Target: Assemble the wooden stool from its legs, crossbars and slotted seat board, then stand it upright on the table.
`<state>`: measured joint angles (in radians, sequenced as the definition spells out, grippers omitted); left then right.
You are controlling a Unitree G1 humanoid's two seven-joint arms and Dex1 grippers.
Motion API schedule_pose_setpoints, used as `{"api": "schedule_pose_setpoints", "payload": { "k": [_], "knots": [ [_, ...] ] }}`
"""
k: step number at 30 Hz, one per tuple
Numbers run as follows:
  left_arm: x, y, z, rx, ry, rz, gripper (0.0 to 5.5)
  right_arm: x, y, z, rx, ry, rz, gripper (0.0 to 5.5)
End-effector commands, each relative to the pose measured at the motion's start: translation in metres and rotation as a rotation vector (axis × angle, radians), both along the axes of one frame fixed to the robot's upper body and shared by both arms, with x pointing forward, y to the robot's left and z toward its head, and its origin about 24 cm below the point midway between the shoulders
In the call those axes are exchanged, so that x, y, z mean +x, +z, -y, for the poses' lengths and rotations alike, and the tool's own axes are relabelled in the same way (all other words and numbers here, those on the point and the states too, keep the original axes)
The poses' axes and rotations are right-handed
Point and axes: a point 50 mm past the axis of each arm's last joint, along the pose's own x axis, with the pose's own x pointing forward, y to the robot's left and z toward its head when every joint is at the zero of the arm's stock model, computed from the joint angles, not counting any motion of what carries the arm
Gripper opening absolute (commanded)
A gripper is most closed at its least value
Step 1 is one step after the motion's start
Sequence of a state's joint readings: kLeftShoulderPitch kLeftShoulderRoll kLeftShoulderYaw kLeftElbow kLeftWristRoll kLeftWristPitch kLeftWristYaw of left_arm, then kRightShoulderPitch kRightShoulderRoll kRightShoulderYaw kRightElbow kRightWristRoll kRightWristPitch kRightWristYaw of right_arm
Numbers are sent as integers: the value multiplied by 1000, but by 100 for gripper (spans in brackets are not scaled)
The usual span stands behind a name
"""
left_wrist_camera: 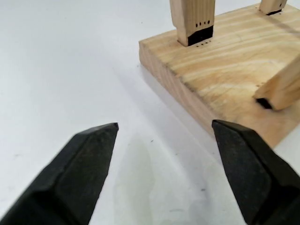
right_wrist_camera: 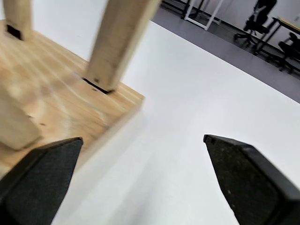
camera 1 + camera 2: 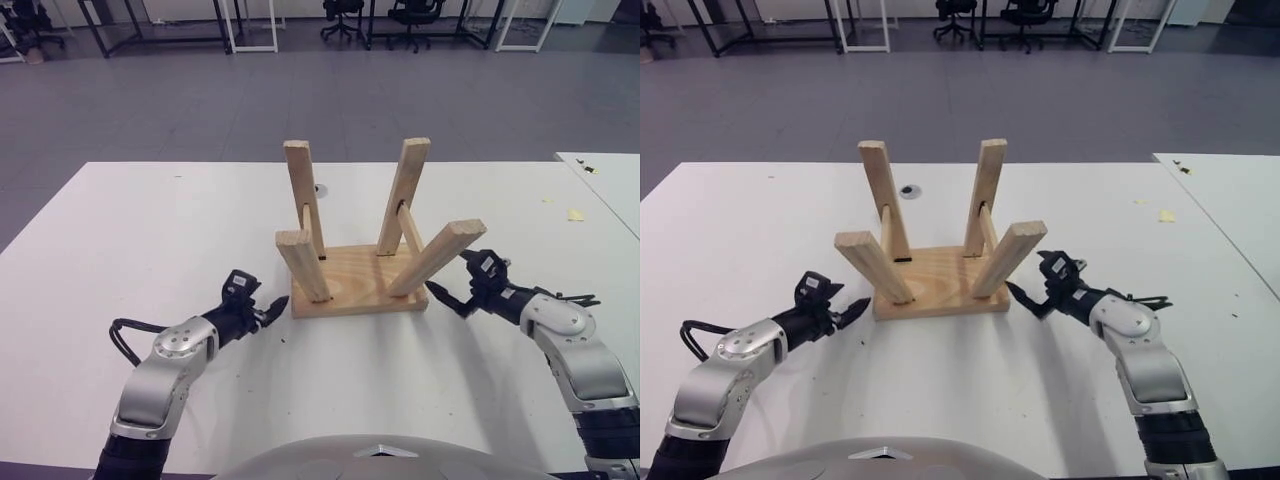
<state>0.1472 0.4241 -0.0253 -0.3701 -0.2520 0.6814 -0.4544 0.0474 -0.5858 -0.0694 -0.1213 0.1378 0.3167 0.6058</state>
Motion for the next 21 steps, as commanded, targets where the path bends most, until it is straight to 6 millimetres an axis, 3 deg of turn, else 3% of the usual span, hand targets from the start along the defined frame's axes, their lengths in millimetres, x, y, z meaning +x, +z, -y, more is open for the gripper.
{"api": "schedule_pose_setpoints", "payload": {
  "k": [1, 4, 6, 9, 12, 15, 19, 21],
  "knots": [
    [3, -6, -12, 76, 11, -1, 370, 6, -5, 17, -76, -63, 11, 483],
    [8, -12, -7, 100, -5, 3, 370, 9, -16, 11, -94, -37, -17, 483],
    [10, -15, 1, 101, -38, 0, 370, 1, -28, 2, -127, 44, -91, 483],
    [6, -16, 12, 88, -84, -21, 370, -12, -30, -13, -95, 159, -151, 483],
    [-2, -12, 23, 40, -142, -50, 370, -17, -13, -31, 14, 209, -144, 483],
    [1, 12, 36, -64, -160, 0, 370, -19, 18, -47, 175, 266, -109, 483],
    [-10, 52, 30, -155, -226, 44, 370, -30, 52, -45, 214, 360, -128, 483],
    [-16, 64, 22, -162, -249, 46, 370, -35, 56, -37, 173, 368, -167, 483]
  ]
}}
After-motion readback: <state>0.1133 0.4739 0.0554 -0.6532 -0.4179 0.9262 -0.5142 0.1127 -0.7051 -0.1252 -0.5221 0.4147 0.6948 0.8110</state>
